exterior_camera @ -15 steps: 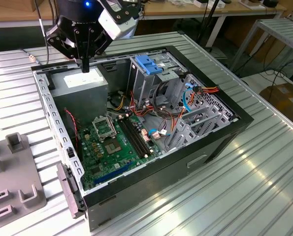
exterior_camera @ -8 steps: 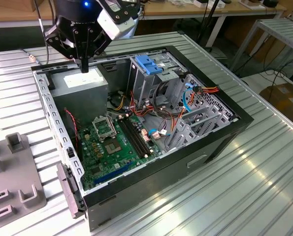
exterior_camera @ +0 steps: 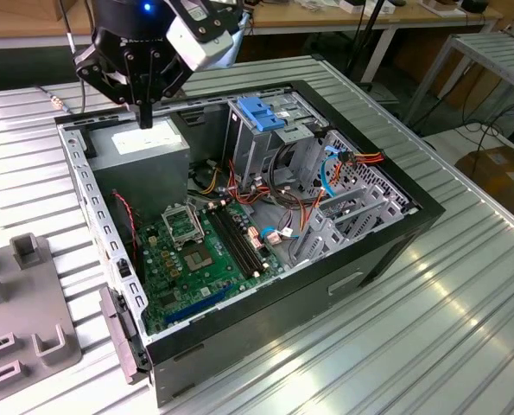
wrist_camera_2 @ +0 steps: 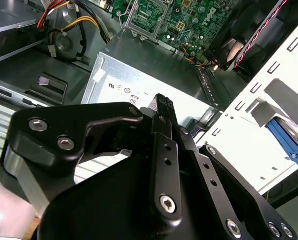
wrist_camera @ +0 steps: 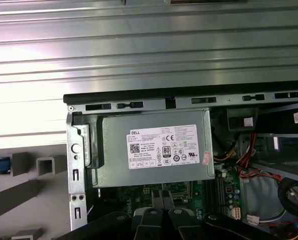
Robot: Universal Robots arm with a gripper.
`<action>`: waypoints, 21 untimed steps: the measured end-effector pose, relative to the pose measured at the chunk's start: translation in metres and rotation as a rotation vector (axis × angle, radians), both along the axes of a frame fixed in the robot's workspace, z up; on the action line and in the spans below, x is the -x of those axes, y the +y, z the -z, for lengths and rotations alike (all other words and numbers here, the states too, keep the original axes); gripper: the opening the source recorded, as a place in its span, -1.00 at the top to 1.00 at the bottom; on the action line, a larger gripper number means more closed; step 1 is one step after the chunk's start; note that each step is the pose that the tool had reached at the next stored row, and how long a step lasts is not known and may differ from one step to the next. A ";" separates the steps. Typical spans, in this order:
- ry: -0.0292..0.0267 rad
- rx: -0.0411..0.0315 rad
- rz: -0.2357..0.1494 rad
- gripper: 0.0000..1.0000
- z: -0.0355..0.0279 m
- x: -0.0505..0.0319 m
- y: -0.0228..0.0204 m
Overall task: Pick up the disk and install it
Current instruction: 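Reach for the disk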
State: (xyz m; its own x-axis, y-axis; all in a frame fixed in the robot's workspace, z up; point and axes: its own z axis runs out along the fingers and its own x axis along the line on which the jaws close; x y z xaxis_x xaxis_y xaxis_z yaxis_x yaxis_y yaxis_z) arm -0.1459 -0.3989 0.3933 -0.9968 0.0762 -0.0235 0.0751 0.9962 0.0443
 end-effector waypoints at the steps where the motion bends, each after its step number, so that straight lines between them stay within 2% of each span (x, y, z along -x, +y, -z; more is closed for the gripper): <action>1: 0.0000 0.0000 0.000 0.80 0.0000 0.0004 0.0000; 21: 0.0000 0.0000 0.000 0.80 0.0000 0.0133 0.0000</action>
